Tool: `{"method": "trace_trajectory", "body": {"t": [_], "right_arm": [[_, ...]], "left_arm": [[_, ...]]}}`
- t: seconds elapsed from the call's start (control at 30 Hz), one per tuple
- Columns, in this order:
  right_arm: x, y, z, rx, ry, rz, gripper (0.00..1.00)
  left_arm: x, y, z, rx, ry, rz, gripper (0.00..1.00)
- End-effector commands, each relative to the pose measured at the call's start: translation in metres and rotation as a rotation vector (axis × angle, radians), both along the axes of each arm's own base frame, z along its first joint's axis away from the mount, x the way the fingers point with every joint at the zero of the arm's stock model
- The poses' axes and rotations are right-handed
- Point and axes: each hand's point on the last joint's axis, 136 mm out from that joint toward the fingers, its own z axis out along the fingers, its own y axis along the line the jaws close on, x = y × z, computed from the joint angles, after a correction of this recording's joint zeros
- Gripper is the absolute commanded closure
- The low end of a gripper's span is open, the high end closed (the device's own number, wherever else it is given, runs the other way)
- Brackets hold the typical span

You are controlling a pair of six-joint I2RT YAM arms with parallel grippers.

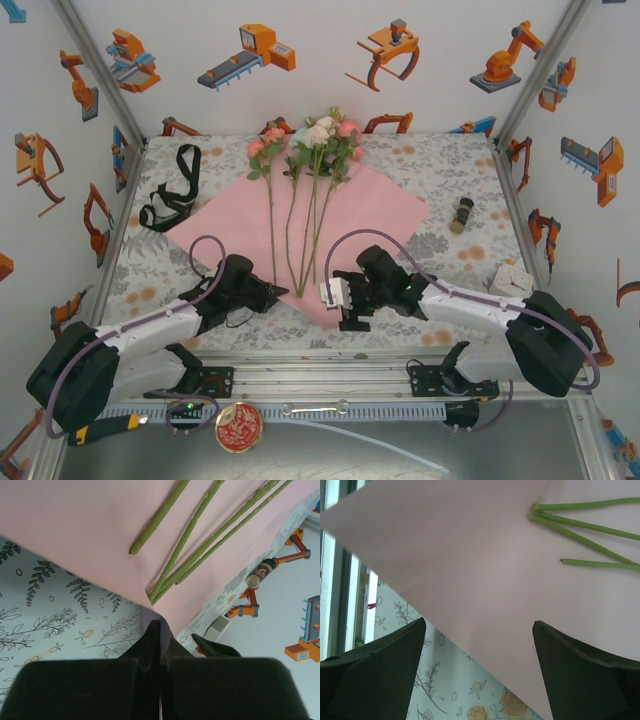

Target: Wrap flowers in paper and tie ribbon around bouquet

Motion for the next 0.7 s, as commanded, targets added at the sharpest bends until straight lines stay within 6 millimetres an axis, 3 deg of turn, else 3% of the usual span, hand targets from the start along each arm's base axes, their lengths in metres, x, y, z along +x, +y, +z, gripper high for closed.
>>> {"method": "trace_trajectory", "body": {"t": [0.0,0.1,0.2,0.37,0.43,0.53,0.57,0.63,0.67], "right_arm": [[-0.011,-0.001,-0.011,-0.011,-0.016,0.05,0.22],[-0.013,0.005,-0.014,0.0,-0.022,0.066,0.22],[0.0,0.017,-0.016,0.028,-0.078,0.031,0.24],[0.018,0.034,0.002,0.124,-0.125,-0.036,0.5],[0.016,0.031,0.006,0.119,-0.118,-0.037,0.67],[0.008,0.023,0.009,0.093,-0.055,-0.021,0.94],[0.008,0.022,0.011,0.094,-0.038,-0.025,0.99],[0.006,0.02,0.014,0.105,-0.004,-0.034,1.0],[0.007,0.02,0.017,0.119,0.013,-0.041,1.0]], "left_arm": [[0.003,0.001,0.004,-0.041,-0.007,0.03,1.0],[0.003,0.0,0.004,-0.039,-0.008,0.029,1.0],[0.004,-0.002,0.005,-0.045,-0.007,0.024,1.0],[0.004,0.001,0.011,-0.047,-0.04,0.024,1.0],[0.009,0.007,0.025,-0.006,-0.115,0.002,0.85],[0.018,0.018,0.073,0.231,-0.318,-0.152,0.52],[0.019,0.024,0.092,0.341,-0.388,-0.229,0.43],[0.018,0.03,0.128,0.532,-0.519,-0.39,0.29],[0.016,0.035,0.142,0.623,-0.576,-0.469,0.26]]}}
